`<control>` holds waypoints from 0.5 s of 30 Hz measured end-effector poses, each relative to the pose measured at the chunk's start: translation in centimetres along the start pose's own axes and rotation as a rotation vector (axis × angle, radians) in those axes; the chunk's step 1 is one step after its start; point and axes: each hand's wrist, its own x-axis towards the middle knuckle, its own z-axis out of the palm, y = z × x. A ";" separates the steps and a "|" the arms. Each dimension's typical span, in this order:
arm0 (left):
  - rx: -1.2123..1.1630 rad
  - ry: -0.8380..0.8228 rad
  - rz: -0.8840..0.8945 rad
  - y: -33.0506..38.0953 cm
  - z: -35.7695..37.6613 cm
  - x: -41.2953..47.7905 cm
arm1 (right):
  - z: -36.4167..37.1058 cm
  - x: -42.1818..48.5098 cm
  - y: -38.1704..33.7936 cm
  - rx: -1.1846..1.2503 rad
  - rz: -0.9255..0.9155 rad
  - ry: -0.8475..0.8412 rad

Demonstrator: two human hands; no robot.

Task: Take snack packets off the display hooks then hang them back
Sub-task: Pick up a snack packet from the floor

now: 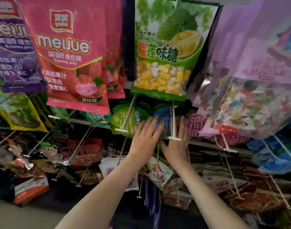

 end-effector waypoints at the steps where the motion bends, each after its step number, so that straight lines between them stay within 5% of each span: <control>1: 0.023 -0.034 0.026 0.0 0.7 -0.1 | 0.5 0.4 0.2 0.014 0.026 -0.005; 7: 0.020 -0.060 -0.120 0.6 2.7 -0.6 | 3.2 1.3 1.9 -0.225 0.090 -0.046; 11: -0.107 0.029 -0.161 1.9 3.6 -4.6 | 4.1 -2.1 1.0 -0.167 0.109 -0.058; 15: -0.292 -0.092 -0.142 2.9 5.2 -15.3 | 7.3 -12.4 -1.2 -0.057 -0.003 -0.158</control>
